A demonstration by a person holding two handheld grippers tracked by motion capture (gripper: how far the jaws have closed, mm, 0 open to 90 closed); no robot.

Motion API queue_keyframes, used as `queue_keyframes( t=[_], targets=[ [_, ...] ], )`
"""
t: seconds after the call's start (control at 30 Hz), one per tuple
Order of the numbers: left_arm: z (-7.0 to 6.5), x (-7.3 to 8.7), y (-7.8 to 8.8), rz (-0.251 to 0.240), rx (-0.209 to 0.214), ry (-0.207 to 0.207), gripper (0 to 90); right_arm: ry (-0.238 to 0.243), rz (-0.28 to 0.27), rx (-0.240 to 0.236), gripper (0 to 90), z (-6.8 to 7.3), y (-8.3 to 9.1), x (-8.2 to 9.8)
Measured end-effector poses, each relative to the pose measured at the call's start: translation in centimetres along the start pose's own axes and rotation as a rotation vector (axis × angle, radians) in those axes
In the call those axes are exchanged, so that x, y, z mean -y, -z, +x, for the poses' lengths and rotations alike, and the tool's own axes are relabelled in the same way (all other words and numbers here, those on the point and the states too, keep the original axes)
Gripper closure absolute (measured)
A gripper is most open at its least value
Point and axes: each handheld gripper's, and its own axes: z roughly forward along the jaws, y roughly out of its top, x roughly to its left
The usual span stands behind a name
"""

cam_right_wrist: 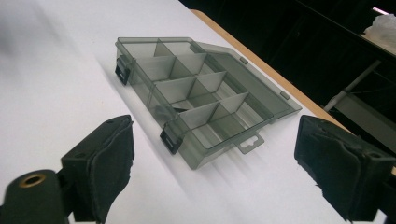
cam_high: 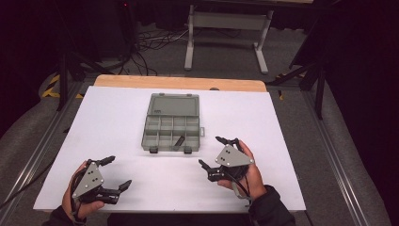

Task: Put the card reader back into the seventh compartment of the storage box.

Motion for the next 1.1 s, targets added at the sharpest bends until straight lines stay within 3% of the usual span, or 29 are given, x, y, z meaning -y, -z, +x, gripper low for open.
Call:
queue_keyframes(
  t=[0.87,1.1],
  targets=[
    [-0.1,0.0,0.0,0.010,0.005,-0.010,6.3,0.015,0.050,-0.010,13.0,1.4,1.2,3.1],
    [-0.1,0.0,0.0,0.008,0.006,-0.008,6.3,0.008,0.038,-0.008,12.4,1.4,1.9,4.1]
  ],
)
